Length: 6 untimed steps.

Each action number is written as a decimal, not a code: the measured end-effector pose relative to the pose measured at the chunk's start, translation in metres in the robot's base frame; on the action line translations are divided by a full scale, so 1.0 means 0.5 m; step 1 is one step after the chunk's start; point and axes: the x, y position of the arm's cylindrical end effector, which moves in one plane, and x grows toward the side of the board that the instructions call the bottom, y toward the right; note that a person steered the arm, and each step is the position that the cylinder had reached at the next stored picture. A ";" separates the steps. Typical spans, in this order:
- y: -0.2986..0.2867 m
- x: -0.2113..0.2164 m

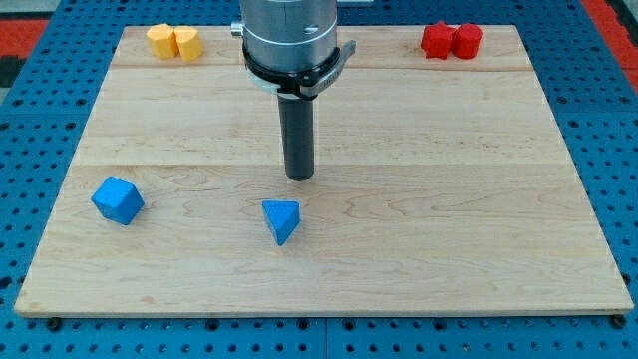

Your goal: Move the blue triangle slightly to the right side

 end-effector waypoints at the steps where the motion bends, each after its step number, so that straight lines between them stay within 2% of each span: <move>1: 0.000 -0.021; 4: 0.000 -0.092; 6: 0.000 -0.103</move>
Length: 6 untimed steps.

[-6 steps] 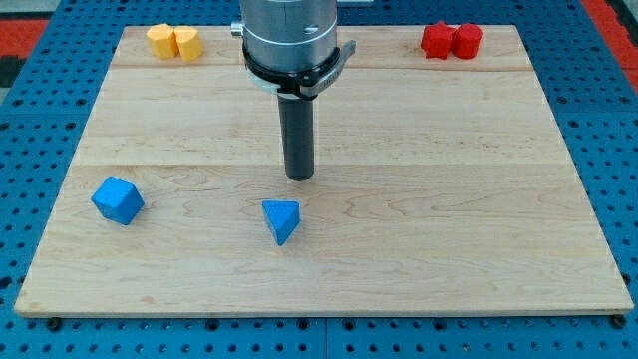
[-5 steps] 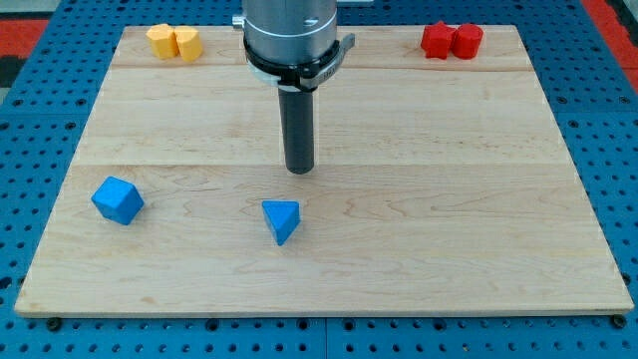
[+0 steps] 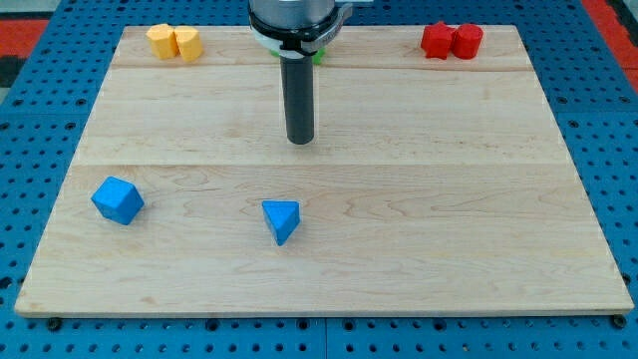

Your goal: Move the blue triangle slightly to the right side

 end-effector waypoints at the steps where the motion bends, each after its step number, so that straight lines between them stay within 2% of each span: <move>1: 0.002 0.004; 2: -0.040 0.090; 4: -0.126 0.111; 5: -0.173 0.167; 6: -0.143 0.231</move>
